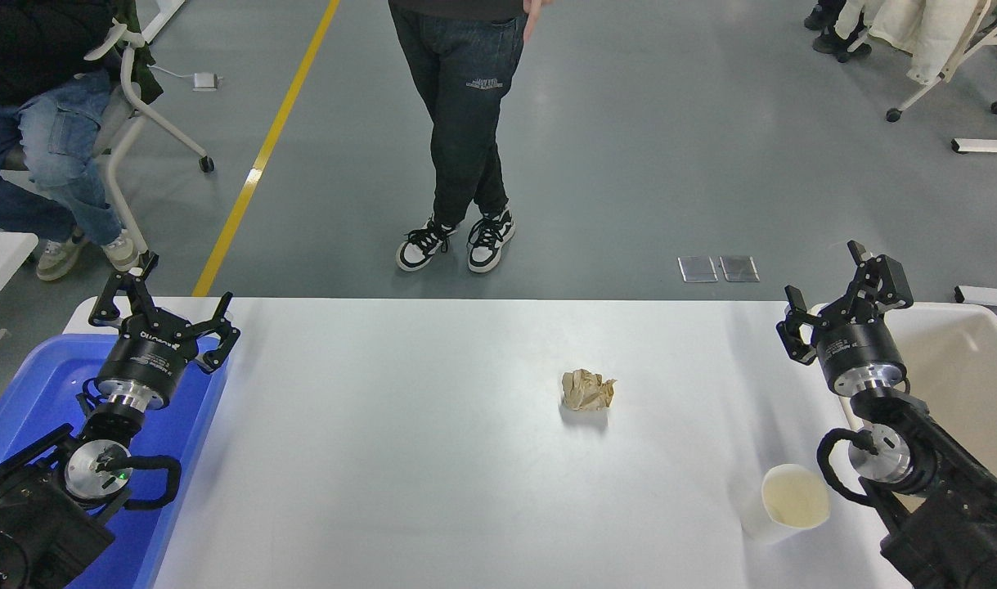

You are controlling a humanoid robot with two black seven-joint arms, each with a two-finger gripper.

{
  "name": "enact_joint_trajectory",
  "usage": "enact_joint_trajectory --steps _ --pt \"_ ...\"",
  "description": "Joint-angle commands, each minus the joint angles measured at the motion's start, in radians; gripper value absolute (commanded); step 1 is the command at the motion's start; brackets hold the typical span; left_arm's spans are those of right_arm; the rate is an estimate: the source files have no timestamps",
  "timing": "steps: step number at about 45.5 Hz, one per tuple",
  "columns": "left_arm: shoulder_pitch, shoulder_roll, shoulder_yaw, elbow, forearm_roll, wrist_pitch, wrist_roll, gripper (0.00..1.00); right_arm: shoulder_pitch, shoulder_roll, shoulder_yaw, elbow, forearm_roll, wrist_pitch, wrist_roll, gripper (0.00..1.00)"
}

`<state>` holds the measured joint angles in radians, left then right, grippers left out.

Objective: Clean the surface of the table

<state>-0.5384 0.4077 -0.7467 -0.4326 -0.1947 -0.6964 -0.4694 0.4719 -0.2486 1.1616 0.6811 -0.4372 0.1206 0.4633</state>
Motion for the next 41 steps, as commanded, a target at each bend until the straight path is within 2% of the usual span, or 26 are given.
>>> enact_joint_trajectory --steps 1,41 --pt "0.000 0.000 0.000 0.000 0.000 0.000 0.000 1.00 0.002 0.000 0.000 0.000 0.000 -0.003 0.000 1.00" --pt "0.000 -0.001 0.000 0.000 0.000 0.000 0.000 1.00 -0.007 -0.003 0.004 0.003 0.000 -0.001 0.000 1.00"
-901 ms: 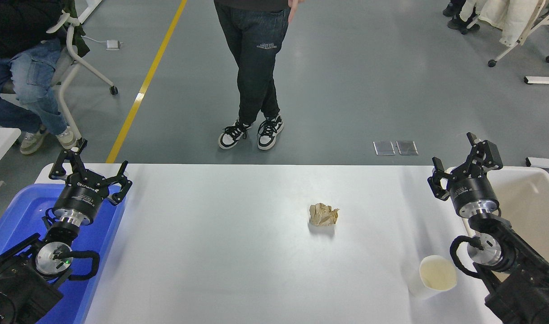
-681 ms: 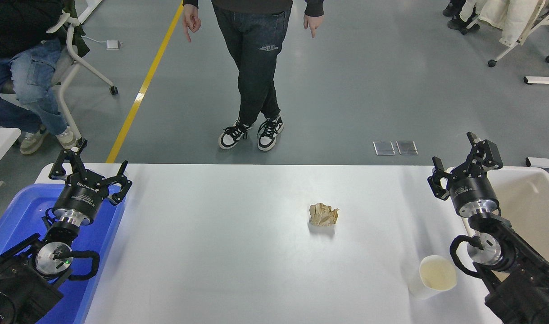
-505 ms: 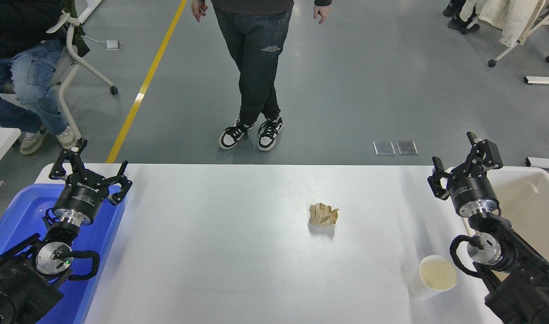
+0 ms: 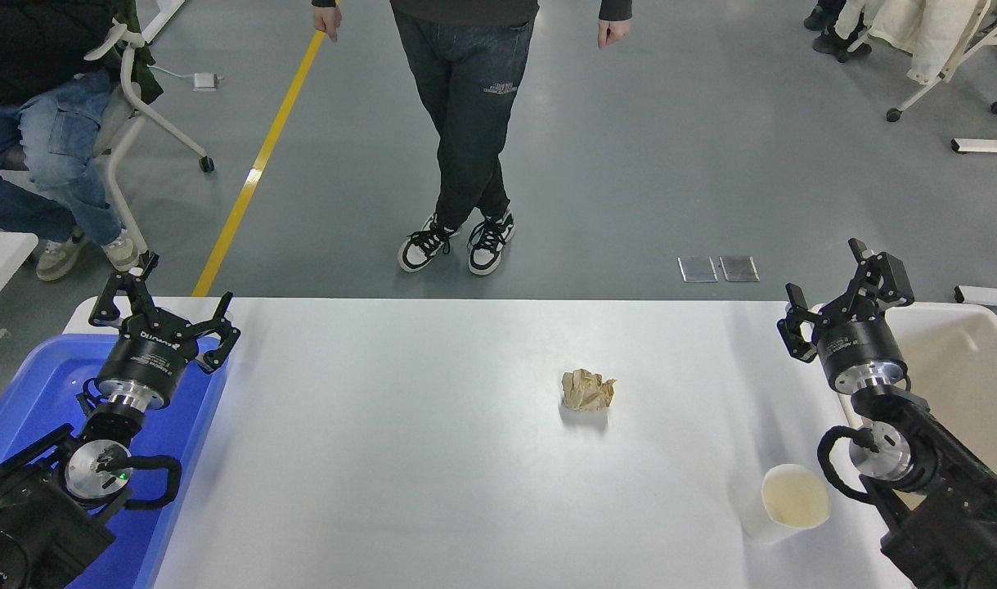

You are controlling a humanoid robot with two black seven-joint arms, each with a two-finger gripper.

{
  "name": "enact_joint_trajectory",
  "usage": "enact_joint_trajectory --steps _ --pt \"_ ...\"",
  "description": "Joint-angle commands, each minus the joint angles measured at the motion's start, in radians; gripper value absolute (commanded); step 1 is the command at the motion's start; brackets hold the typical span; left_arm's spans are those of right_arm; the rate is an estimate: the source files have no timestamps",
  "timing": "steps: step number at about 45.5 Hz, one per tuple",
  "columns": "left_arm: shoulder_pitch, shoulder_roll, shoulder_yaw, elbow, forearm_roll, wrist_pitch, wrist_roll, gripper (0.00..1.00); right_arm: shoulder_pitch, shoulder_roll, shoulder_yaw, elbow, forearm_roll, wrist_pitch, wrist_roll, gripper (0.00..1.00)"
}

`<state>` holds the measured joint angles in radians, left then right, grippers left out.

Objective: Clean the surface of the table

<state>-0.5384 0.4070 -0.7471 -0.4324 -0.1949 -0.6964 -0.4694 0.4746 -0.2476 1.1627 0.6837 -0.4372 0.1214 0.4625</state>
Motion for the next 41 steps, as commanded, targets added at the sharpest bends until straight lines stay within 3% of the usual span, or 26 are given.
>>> enact_joint_trajectory --steps 1,21,29,41 --pt "0.000 0.000 0.000 0.000 0.000 0.000 0.000 1.00 -0.016 -0.007 0.005 0.007 0.000 0.000 0.001 1.00" --pt "0.000 0.000 0.000 0.001 0.000 0.000 0.000 1.00 0.002 -0.022 -0.008 0.005 0.000 0.003 0.010 1.00" --pt "0.000 0.000 0.000 0.000 0.000 -0.002 0.000 1.00 0.002 -0.022 -0.003 0.025 0.002 0.000 -0.077 1.00" --pt "0.000 0.001 0.000 0.000 0.000 -0.003 0.000 1.00 -0.019 -0.070 -0.008 0.126 0.002 0.003 -0.129 1.00"
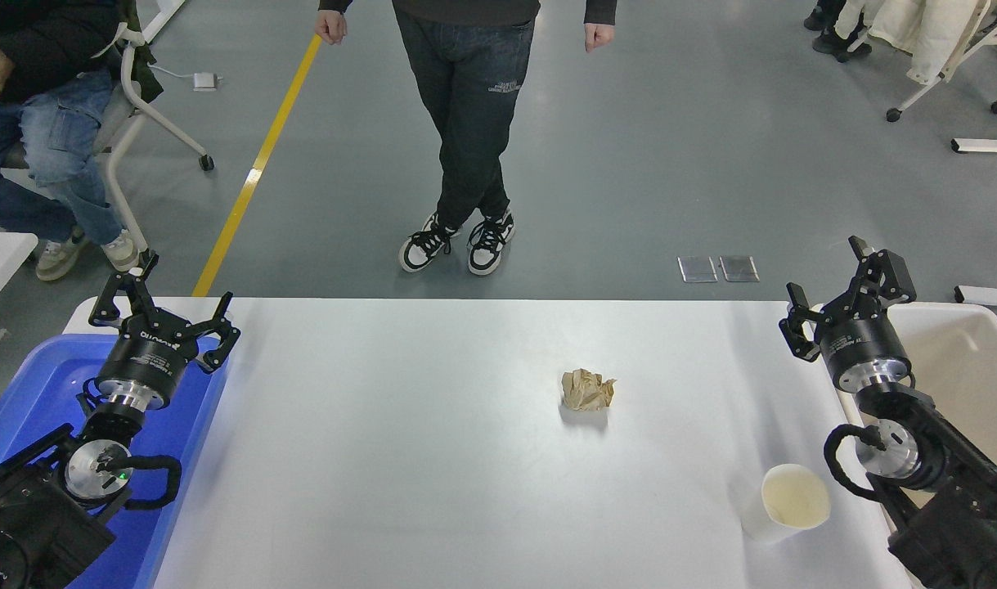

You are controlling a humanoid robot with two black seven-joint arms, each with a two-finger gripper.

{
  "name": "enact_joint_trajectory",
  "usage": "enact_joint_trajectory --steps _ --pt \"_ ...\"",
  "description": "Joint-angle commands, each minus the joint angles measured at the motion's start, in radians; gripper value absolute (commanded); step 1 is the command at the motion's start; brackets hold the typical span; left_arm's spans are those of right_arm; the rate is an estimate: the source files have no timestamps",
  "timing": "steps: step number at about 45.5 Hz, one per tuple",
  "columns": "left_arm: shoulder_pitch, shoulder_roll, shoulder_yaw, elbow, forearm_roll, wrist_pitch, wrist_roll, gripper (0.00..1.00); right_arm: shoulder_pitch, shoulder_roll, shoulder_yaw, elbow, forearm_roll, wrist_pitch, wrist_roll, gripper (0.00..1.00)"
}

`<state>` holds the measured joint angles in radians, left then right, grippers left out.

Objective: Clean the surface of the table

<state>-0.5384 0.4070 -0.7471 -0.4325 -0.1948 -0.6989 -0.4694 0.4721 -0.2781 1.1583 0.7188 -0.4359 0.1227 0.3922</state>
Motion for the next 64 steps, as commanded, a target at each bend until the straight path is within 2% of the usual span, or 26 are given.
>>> enact_joint_trajectory --steps 1,6,15,40,51,64 --pt "0.000 0.001 0.000 0.000 0.000 -0.001 0.000 1.00 -0.020 -0.047 -0.002 0.111 0.000 0.002 -0.071 1.00" --pt "0.000 0.001 0.000 0.000 0.000 -0.001 0.000 1.00 -0.035 -0.076 0.001 0.172 0.000 -0.009 -0.131 1.00" --pt "0.000 0.000 0.000 0.000 0.000 -0.001 0.000 1.00 -0.049 -0.144 -0.017 0.251 -0.001 -0.003 -0.171 1.00" --pt "0.000 0.001 0.000 0.000 0.000 -0.001 0.000 1.00 -0.017 -0.467 -0.285 0.476 -0.038 0.023 -0.171 1.00" --pt "0.000 0.000 0.000 0.000 0.000 -0.001 0.000 1.00 0.043 -0.602 -0.397 0.514 -0.225 0.052 -0.171 1.00" --pt "0.000 0.001 0.000 0.000 0.000 -0.001 0.000 1.00 0.059 -0.678 -0.479 0.571 -0.493 0.140 -0.171 1.00"
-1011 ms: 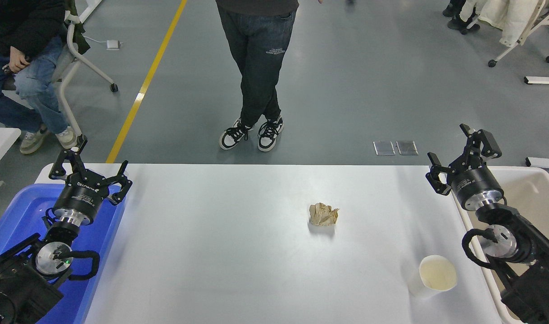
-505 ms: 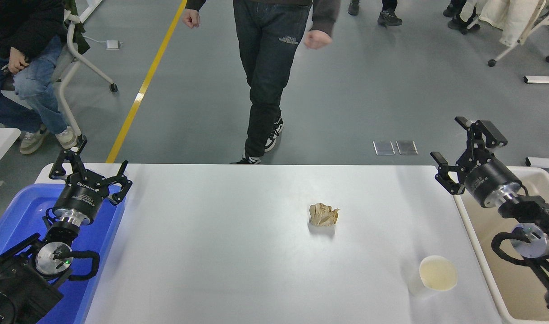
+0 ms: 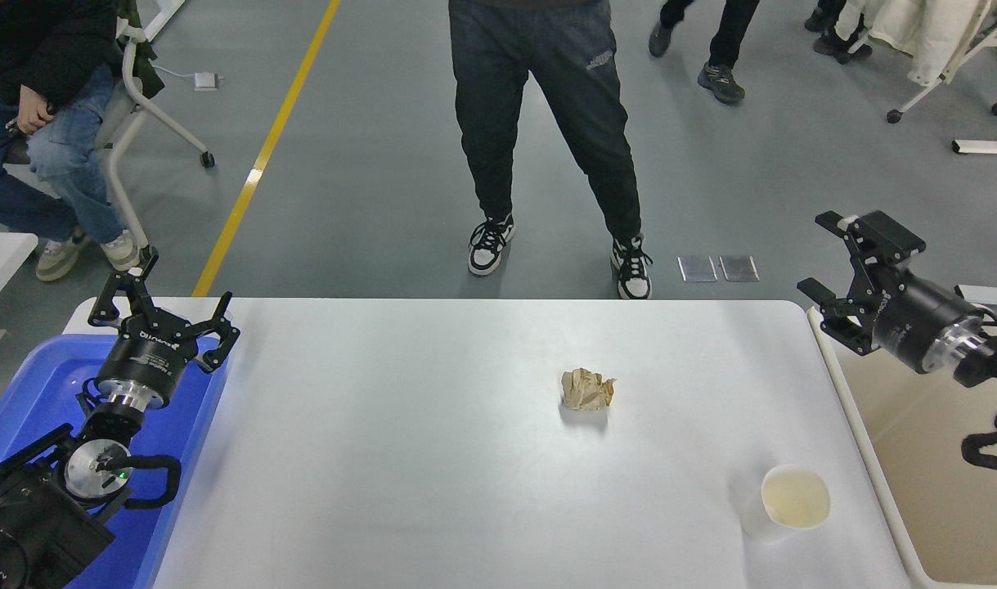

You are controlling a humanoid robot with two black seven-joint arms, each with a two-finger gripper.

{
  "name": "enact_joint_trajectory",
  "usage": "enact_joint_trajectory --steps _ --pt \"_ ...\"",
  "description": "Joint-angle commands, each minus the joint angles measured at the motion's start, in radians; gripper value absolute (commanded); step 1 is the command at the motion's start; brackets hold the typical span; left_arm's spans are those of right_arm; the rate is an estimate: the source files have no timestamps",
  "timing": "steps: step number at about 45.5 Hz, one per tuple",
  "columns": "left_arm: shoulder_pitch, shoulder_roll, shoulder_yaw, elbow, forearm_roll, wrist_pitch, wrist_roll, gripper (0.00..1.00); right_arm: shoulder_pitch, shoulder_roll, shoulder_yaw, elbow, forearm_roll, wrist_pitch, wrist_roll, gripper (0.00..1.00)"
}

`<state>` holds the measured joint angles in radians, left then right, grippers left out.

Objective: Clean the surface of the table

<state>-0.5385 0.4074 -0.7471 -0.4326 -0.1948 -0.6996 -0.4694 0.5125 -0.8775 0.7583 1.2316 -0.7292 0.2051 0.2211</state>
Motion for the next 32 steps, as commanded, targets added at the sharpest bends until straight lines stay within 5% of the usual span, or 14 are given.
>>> enact_joint_trajectory --steps 1,18,32 --pt "0.000 -0.001 0.000 0.000 0.000 0.000 0.000 1.00 0.018 -0.084 -0.088 0.063 -0.219 0.062 0.001 1.00" --pt "0.000 0.001 0.000 0.000 0.000 0.000 0.000 1.00 0.089 -0.127 -0.209 0.131 -0.613 0.083 0.015 1.00" --pt "0.000 -0.001 0.000 0.000 0.000 0.000 0.000 1.00 0.093 -0.153 -0.326 0.124 -0.736 0.063 0.015 1.00"
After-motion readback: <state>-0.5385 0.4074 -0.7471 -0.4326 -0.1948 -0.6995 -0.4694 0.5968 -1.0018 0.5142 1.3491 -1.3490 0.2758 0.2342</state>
